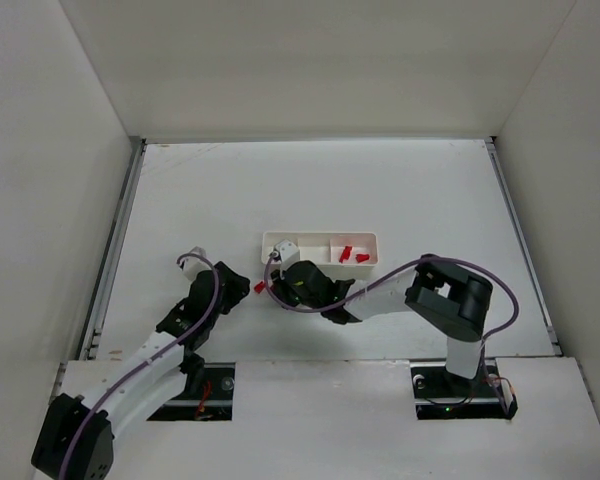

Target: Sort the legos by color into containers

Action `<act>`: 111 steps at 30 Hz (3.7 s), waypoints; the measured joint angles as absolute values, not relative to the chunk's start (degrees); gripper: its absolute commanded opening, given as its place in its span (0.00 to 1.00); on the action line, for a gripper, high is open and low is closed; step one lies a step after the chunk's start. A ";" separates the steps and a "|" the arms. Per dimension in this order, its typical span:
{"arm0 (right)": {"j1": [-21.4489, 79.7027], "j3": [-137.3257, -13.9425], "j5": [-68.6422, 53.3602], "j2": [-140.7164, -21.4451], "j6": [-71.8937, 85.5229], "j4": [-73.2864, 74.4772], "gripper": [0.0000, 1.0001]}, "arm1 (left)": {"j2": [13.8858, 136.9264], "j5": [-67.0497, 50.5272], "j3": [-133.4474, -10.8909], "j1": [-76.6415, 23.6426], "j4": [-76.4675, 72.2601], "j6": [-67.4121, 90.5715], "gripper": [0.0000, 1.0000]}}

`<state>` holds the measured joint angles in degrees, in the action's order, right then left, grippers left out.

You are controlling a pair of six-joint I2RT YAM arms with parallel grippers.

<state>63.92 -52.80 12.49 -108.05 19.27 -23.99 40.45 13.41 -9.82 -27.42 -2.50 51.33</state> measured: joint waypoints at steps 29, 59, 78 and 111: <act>42.37 -30.85 19.35 -74.48 26.74 -21.80 0.59 | 61.95 19.35 -16.99 -39.81 -9.65 39.22 0.45; 36.53 -24.32 24.16 -64.40 31.20 -23.11 0.65 | 68.42 21.74 -40.64 -50.96 -9.45 36.73 0.12; 33.28 -21.56 27.07 -58.46 34.52 -22.17 0.63 | 96.84 13.67 -57.74 -54.52 -15.18 35.66 0.36; 61.76 -29.69 22.76 -67.00 30.15 -12.97 0.37 | 69.34 25.74 -27.73 -60.53 -2.61 41.19 0.34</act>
